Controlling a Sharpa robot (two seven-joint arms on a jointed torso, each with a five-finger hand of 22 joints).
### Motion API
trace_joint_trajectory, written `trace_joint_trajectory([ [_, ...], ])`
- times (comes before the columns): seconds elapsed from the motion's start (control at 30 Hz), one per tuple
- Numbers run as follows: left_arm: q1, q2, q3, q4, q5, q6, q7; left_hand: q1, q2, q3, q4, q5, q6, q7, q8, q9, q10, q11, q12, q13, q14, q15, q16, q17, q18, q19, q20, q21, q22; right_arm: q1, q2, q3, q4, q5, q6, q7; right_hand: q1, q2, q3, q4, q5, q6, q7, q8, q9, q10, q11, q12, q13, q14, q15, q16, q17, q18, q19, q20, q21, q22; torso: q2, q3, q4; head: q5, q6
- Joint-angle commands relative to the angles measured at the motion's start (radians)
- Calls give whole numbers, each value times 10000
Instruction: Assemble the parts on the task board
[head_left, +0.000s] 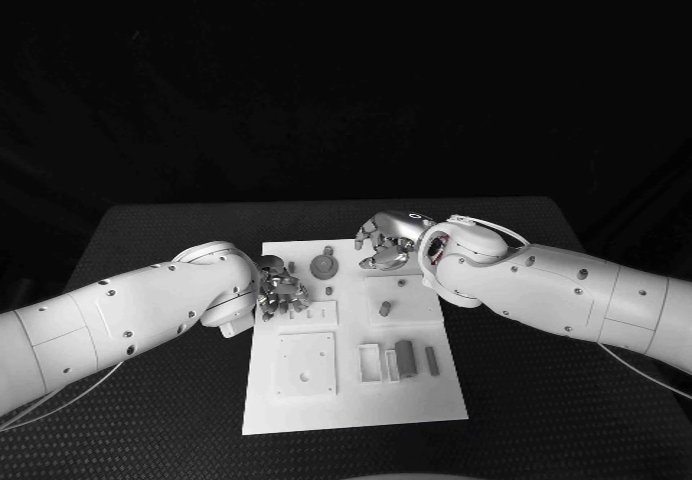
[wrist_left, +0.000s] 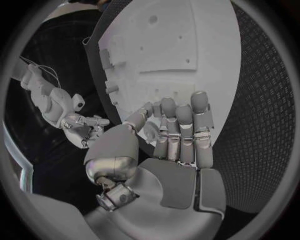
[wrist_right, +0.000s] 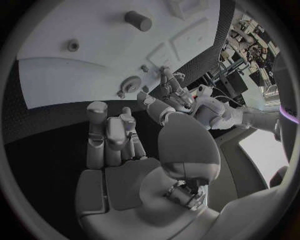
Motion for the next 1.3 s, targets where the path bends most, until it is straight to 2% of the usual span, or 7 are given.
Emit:
trace_joint_trajectory([
  [0.03,-58,31,-31,13,126,34,-6,481,564,45,-19,58,91,13,65,38,22,-48,56,12,51,-142,60,11,280,-14,-90,42,245,-8,3,-1,1,-53,125,40,-91,15,0,71,33,-19,68,-50,-12,-49,38,27,-17,-26,65,-32,-3,837,-3,-52,-35,181,3,-2,0,2,-4],
  [0.23,-57,38,-19,30,240,94,-14,522,443,312,48,29,168,-15,83,13,69,-77,100,8,86,-164,111,14,278,-10,-113,154,236,-10,5,-3,-3,-53,136,39,-90,16,0,70,33,-19,68,-50,-12,-50,38,27,-18,-25,65,-32,0,837,-3,-52,-35,181,-2,2,-3,2,-5],
  [0.33,-55,36,-7,39,279,180,-30,485,413,411,70,127,212,-29,96,3,101,-90,132,14,109,-171,146,21,275,1,-122,213,237,-10,6,-4,-4,-52,135,39,-90,15,0,70,33,-19,68,-50,-11,-50,38,28,-18,-23,65,-31,5,837,-3,-52,-35,181,1,4,-2,3,-5],
  [0.7,-28,21,44,64,301,473,-73,415,369,544,27,388,301,-64,130,-8,155,-124,208,42,149,-192,232,48,284,25,-149,357,241,-12,8,-7,-5,-51,141,37,-90,15,-1,70,33,-19,68,-50,-11,-50,38,29,-19,-25,66,-33,0,837,-3,-52,-35,181,0,1,1,7,-7],
  [1.3,75,53,54,59,304,1146,-326,409,362,586,12,460,340,-80,147,-10,180,-140,248,60,167,-199,278,64,287,31,-157,431,243,-12,29,-12,-5,-49,147,37,-89,14,-1,70,33,-18,68,-51,-11,-51,39,31,-21,-25,66,-34,2,837,-3,-52,-36,182,7,-2,0,33,-19],
])
